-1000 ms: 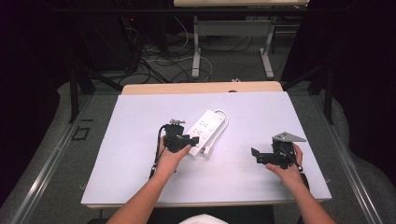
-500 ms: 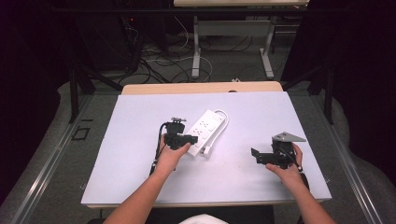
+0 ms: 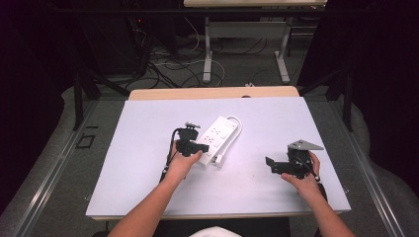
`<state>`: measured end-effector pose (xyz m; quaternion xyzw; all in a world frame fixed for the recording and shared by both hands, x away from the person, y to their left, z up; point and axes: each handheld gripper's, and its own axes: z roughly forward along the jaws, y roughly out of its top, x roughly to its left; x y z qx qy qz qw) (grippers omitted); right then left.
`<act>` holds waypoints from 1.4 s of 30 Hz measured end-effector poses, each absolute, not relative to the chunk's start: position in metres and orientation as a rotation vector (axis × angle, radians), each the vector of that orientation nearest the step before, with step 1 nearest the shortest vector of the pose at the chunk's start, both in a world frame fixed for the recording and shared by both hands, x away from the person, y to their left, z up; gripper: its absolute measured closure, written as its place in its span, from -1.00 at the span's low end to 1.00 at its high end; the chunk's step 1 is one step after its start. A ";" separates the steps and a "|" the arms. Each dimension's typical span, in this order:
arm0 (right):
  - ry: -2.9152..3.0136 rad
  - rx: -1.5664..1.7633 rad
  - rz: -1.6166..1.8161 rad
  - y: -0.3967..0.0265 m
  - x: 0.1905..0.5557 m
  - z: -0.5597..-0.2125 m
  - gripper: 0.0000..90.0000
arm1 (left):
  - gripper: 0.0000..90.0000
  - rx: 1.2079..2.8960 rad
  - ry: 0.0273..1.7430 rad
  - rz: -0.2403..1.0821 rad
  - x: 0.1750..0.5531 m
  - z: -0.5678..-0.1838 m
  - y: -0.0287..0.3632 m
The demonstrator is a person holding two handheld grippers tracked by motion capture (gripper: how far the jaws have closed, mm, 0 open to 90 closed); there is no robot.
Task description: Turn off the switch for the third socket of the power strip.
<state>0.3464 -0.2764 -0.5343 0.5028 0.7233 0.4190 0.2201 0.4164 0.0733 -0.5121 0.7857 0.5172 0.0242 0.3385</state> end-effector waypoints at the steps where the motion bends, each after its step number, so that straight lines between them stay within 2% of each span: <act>1: 2.001 1.394 1.157 -0.276 0.346 -0.534 -0.95 | 0.74 2.054 1.351 0.060 0.417 -0.512 0.073; 10: 2.001 1.396 1.158 -0.276 0.346 -0.535 -0.95 | 0.85 2.084 1.357 0.050 0.420 -0.516 0.071; 30: 2.004 1.387 1.154 -0.276 0.347 -0.535 -0.94 | 0.94 2.112 1.354 0.026 0.422 -0.519 0.067; 42: 2.007 1.378 1.153 -0.276 0.347 -0.536 -0.94 | 0.99 2.127 1.335 0.054 0.420 -0.519 0.064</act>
